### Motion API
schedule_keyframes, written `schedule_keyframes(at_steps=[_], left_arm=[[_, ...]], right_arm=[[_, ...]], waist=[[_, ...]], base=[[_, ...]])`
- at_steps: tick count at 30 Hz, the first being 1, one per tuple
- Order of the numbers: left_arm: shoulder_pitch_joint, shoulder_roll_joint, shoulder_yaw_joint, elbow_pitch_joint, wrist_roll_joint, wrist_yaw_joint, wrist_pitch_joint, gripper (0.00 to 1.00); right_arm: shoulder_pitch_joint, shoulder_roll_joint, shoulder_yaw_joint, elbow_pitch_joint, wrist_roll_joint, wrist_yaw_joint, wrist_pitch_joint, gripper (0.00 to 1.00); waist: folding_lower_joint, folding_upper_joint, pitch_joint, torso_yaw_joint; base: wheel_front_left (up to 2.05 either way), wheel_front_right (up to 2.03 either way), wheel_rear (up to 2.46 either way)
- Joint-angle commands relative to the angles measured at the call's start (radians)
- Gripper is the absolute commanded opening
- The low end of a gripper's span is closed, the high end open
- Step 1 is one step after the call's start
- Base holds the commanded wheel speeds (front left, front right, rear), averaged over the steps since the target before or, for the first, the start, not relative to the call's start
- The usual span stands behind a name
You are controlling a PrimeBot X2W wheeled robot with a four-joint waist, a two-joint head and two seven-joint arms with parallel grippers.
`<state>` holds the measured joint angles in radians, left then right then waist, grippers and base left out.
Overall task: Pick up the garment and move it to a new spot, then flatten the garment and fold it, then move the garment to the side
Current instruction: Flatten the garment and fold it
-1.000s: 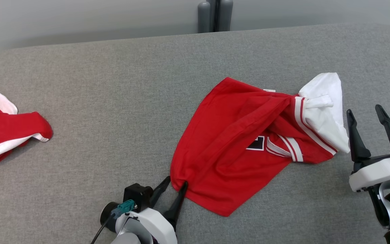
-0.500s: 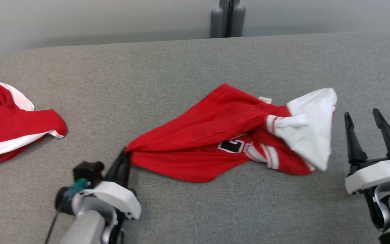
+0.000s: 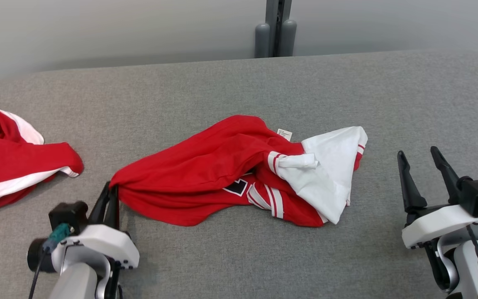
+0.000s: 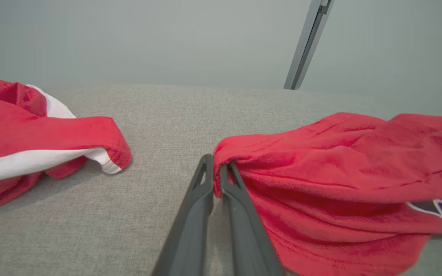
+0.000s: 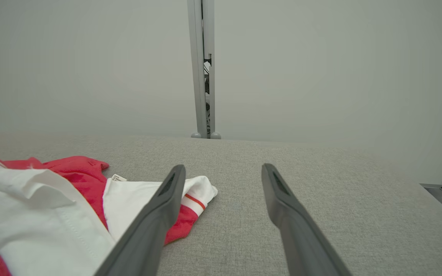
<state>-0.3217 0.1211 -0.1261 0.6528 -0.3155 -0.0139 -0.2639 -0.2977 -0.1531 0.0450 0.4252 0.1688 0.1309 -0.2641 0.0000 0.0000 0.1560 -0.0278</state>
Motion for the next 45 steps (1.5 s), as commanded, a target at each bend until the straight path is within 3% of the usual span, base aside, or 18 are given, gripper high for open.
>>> schedule_keyframes(at_steps=[1, 2, 9, 17, 28, 45], left_arm=[[0.009, 0.002, 0.008, 0.001, 0.007, -0.001, -0.001, 0.89], [0.025, -0.005, 0.018, 0.008, 0.012, 0.003, -0.001, 1.00], [0.131, -0.038, 0.096, -0.045, 0.078, 0.058, -0.001, 1.00], [0.234, -0.058, 0.134, -0.140, 0.145, 0.053, -0.001, 1.00], [0.304, -0.068, 0.108, -0.209, 0.200, 0.040, -0.001, 1.00], [0.240, -0.069, 0.035, -0.214, 0.165, 0.042, -0.001, 1.00]], right_arm=[[0.008, 0.002, 0.001, -0.001, 0.002, 0.000, 0.000, 1.00], [0.012, 0.006, 0.004, 0.000, 0.001, 0.000, 0.000, 1.00], [0.046, 0.043, 0.015, -0.009, -0.004, 0.000, 0.000, 1.00], [0.113, 0.082, 0.046, -0.019, -0.010, 0.000, 0.000, 1.00], [0.164, 0.099, 0.134, 0.076, 0.018, 0.000, 0.000, 1.00], [0.045, 0.099, 0.143, 0.208, 0.165, 0.000, 0.000, 1.00]], waist=[[0.0000, 0.0000, -0.004, -0.004], [0.0000, 0.0000, -0.008, -0.007], [0.0000, 0.0000, -0.042, -0.016], [0.0000, 0.0000, -0.095, -0.001], [0.0000, 0.0000, -0.126, 0.020], [0.0000, 0.0000, -0.026, 0.077]], base=[[0.00, 0.00, 0.00], [0.00, 0.00, 0.00], [0.00, 0.00, 0.00], [0.00, 0.00, 0.00], [0.00, 0.00, 0.00], [0.00, 0.00, 0.00]])
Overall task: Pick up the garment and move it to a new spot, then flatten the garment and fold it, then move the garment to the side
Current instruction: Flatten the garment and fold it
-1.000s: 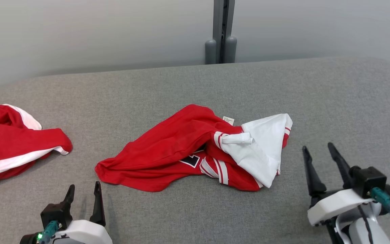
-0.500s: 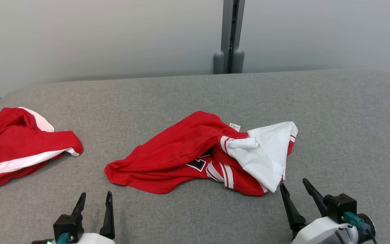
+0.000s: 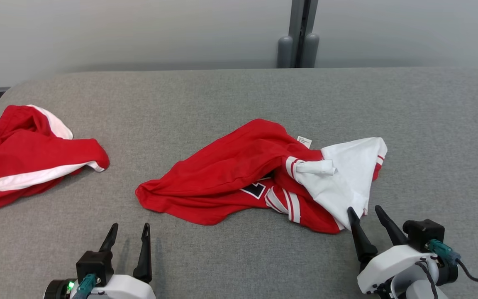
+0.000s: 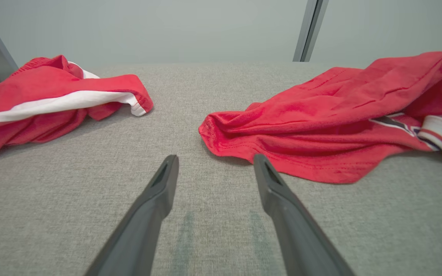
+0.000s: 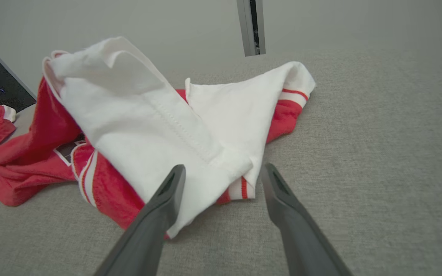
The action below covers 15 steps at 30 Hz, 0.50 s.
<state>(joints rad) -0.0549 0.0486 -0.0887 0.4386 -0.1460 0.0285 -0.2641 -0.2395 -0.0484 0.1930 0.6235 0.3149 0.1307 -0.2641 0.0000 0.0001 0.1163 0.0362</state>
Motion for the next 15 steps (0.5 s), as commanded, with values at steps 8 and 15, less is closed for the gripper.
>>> schedule_keyframes(at_steps=[8, 15], left_arm=[[-0.045, 0.004, -0.005, 0.005, -0.007, -0.002, 0.000, 1.00], [-0.052, 0.004, -0.011, 0.009, -0.014, -0.005, 0.000, 1.00]], right_arm=[[-0.042, -0.005, 0.031, 0.034, 0.049, 0.000, 0.000, 1.00], [-0.053, -0.006, 0.015, 0.050, 0.064, 0.000, 0.000, 1.00]], waist=[[0.0000, -0.0001, 0.044, 0.031], [0.0000, -0.0001, 0.056, 0.036]], base=[[0.00, 0.00, 0.00], [0.00, 0.00, 0.00]])
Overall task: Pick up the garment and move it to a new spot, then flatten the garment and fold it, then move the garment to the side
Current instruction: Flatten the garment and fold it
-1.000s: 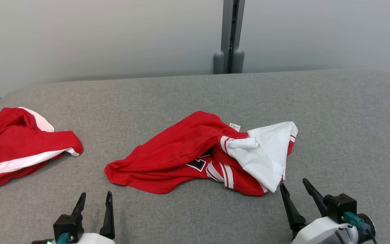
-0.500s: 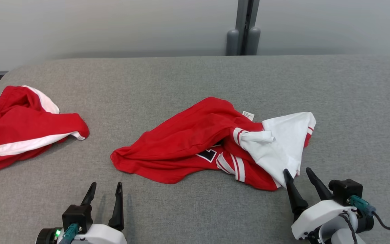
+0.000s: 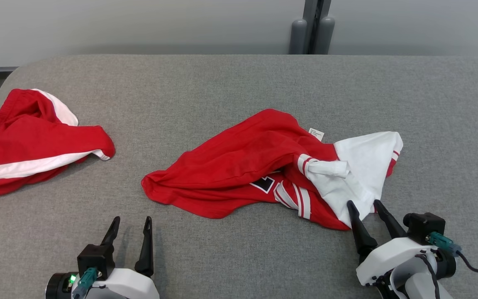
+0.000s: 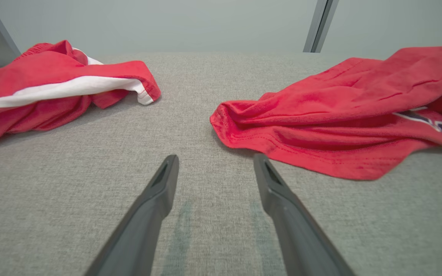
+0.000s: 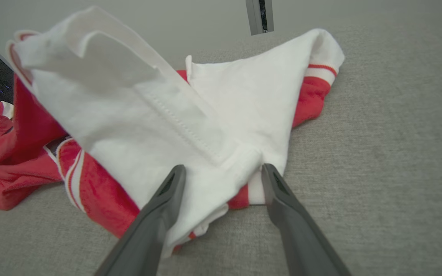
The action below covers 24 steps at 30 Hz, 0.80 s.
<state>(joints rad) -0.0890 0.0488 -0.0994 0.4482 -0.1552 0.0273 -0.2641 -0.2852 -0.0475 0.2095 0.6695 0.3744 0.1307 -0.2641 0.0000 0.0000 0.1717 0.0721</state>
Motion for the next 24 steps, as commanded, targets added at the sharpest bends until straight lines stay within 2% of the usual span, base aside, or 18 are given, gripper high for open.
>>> schedule_keyframes(at_steps=[1, 5, 6, 7, 8, 9, 10, 11, 18, 24], left_arm=[[-0.020, 0.004, -0.002, 0.000, -0.005, -0.004, 0.000, 1.00], [-0.024, 0.004, -0.008, -0.001, -0.007, -0.003, 0.000, 1.00], [-0.026, 0.004, -0.009, -0.002, -0.007, -0.003, 0.000, 1.00], [-0.027, 0.004, -0.010, -0.002, -0.008, -0.003, 0.000, 1.00], [-0.027, 0.004, -0.011, -0.001, -0.008, -0.002, 0.000, 1.00], [-0.027, 0.004, -0.012, -0.002, -0.009, -0.002, 0.000, 1.00], [-0.027, 0.004, -0.013, -0.002, -0.009, -0.001, 0.000, 1.00], [-0.027, 0.004, -0.014, -0.003, -0.009, -0.001, 0.000, 1.00], [-0.028, 0.004, -0.008, -0.004, -0.013, 0.004, 0.000, 1.00], [-0.029, 0.004, -0.011, -0.012, -0.024, 0.007, 0.000, 1.00]], right_arm=[[-0.006, -0.006, -0.008, 0.005, 0.004, 0.000, 0.000, 1.00], [-0.008, -0.006, -0.012, 0.001, 0.017, 0.000, 0.000, 1.00], [-0.012, -0.006, -0.007, -0.003, 0.024, 0.000, 0.000, 0.96], [-0.014, -0.006, -0.003, -0.007, 0.027, 0.000, 0.000, 0.82], [-0.015, -0.006, 0.000, -0.011, 0.031, 0.000, 0.000, 0.55], [-0.014, -0.007, 0.001, -0.016, 0.035, 0.000, 0.000, 0.32], [-0.013, -0.007, 0.000, -0.020, 0.042, 0.000, 0.000, 0.19], [-0.013, -0.006, -0.001, -0.025, 0.041, 0.000, 0.000, 0.00], [-0.013, -0.007, -0.054, -0.088, 0.014, 0.000, 0.000, 0.00], [0.002, -0.021, -0.178, -0.280, -0.078, 0.000, 0.000, 0.00]], waist=[[0.0000, 0.0000, 0.001, 0.001], [0.0000, 0.0000, 0.005, 0.001], [0.0000, 0.0000, 0.007, 0.001], [0.0000, 0.0000, 0.008, 0.001], [0.0000, 0.0000, 0.009, 0.001], [0.0000, 0.0000, 0.010, 0.001], [0.0000, 0.0000, 0.012, 0.001], [0.0000, 0.0000, 0.013, 0.001], [0.0000, 0.0000, 0.013, -0.010], [0.0000, 0.0000, -0.006, -0.035]], base=[[0.00, 0.00, 0.00], [0.00, 0.00, 0.00], [0.00, 0.00, 0.00], [0.00, 0.00, 0.00], [0.00, 0.00, 0.00], [0.00, 0.00, 0.00], [0.00, 0.00, 0.00], [0.00, 0.00, 0.00], [0.00, 0.00, 0.00], [0.00, 0.00, 0.00]])
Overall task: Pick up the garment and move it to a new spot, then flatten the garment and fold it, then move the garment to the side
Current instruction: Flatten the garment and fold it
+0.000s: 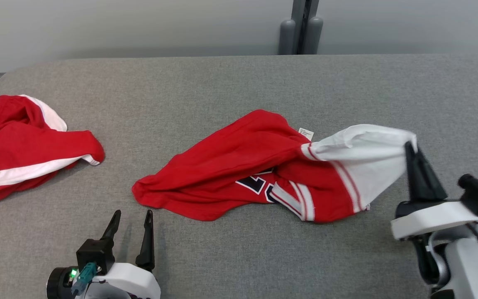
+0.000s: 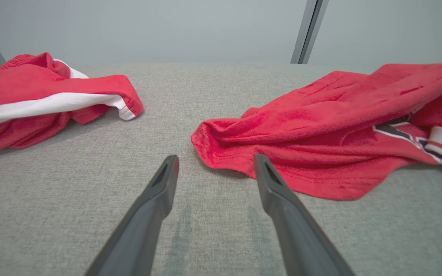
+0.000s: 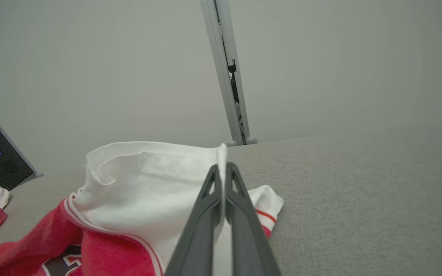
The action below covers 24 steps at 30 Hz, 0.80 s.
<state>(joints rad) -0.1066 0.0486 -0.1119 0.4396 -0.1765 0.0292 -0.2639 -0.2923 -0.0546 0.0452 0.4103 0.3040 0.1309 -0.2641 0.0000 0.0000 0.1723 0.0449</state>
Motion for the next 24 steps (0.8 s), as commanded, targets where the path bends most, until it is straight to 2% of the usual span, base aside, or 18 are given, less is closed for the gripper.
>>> schedule_keyframes(at_steps=[1, 5, 9, 13, 19, 24], left_arm=[[-0.010, 0.004, 0.000, -0.004, -0.006, 0.006, -0.001, 1.00], [-0.001, 0.004, -0.004, 0.000, -0.017, 0.005, -0.001, 1.00], [0.002, 0.004, -0.019, 0.004, -0.029, -0.006, -0.001, 1.00], [-0.003, 0.004, -0.048, 0.014, -0.054, -0.029, -0.001, 1.00], [-0.023, 0.004, -0.109, 0.069, -0.130, -0.084, -0.001, 1.00], [-0.052, 0.004, -0.144, 0.109, -0.164, -0.098, -0.001, 1.00]], right_arm=[[0.014, -0.022, -0.037, -0.059, -0.026, 0.000, 0.000, 0.00], [0.039, -0.050, -0.115, -0.202, -0.068, 0.000, 0.000, 0.00], [0.083, -0.074, -0.170, -0.278, -0.083, 0.000, 0.000, 0.00], [0.120, -0.075, -0.181, -0.275, -0.084, 0.000, 0.000, 0.00], [0.130, -0.054, -0.143, -0.246, -0.072, 0.000, 0.000, 0.00], [0.109, -0.044, -0.112, -0.235, -0.071, 0.000, 0.000, 0.00]], waist=[[0.0000, 0.0000, -0.011, -0.013], [0.0000, 0.0000, -0.028, -0.036], [0.0000, 0.0000, -0.035, -0.054], [0.0000, 0.0000, -0.031, -0.067], [0.0000, 0.0000, -0.014, -0.084], [0.0000, 0.0000, 0.003, -0.093]], base=[[0.00, 0.00, 0.00], [0.00, 0.00, 0.00], [0.00, 0.00, 0.00], [0.00, 0.00, 0.00], [0.00, 0.00, 0.00], [0.00, 0.00, 0.00]])
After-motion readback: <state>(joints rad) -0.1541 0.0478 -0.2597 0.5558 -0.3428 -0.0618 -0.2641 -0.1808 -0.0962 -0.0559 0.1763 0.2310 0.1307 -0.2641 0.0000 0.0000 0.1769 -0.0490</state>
